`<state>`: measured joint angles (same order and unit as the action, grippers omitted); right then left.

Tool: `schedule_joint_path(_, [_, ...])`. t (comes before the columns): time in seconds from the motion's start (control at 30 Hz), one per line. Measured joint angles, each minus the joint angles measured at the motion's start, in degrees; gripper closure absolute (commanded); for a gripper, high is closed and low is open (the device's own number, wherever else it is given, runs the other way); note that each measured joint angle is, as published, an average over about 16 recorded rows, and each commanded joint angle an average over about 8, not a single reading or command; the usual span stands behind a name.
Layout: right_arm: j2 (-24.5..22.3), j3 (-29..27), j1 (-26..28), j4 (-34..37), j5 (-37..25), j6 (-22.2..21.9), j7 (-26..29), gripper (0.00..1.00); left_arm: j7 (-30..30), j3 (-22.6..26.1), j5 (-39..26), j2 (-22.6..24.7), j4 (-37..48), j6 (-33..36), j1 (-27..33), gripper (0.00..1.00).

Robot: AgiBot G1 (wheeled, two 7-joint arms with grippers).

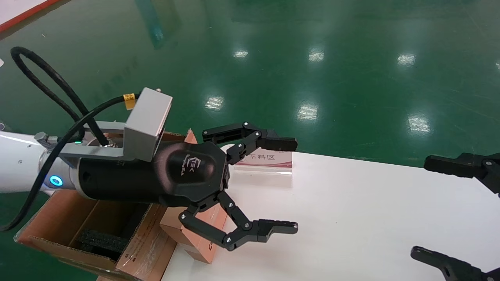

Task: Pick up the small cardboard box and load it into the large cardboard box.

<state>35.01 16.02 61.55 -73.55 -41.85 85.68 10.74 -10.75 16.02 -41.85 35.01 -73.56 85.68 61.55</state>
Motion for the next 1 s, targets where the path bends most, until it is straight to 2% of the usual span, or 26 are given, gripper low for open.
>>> schedule_joint_path(0.33, [0.0,0.0,0.0,0.0,0.0,0.0,0.0,0.0,0.0,0.1,-0.6,-0.2,-0.3,-0.3,0.1,0.0])
schedule_joint_path(0.53, [0.0,0.0,0.0,0.0,0.0,0.0,0.0,0.0,-1.0,1.0,-3.3,-0.9,-1.3,-0.9,1.1,0.0])
schedule_joint_path(0.77, [0.0,0.1,0.0,0.0,0.0,0.0,0.0,0.0,-4.1,3.9,-10.9,-1.6,-2.7,-1.0,5.4,0.0])
schedule_joint_path(1.0, [0.0,0.1,0.0,0.1,0.0,0.0,-0.1,0.0,-10.1,9.2,-21.8,-0.7,-3.3,0.9,13.5,0.0])
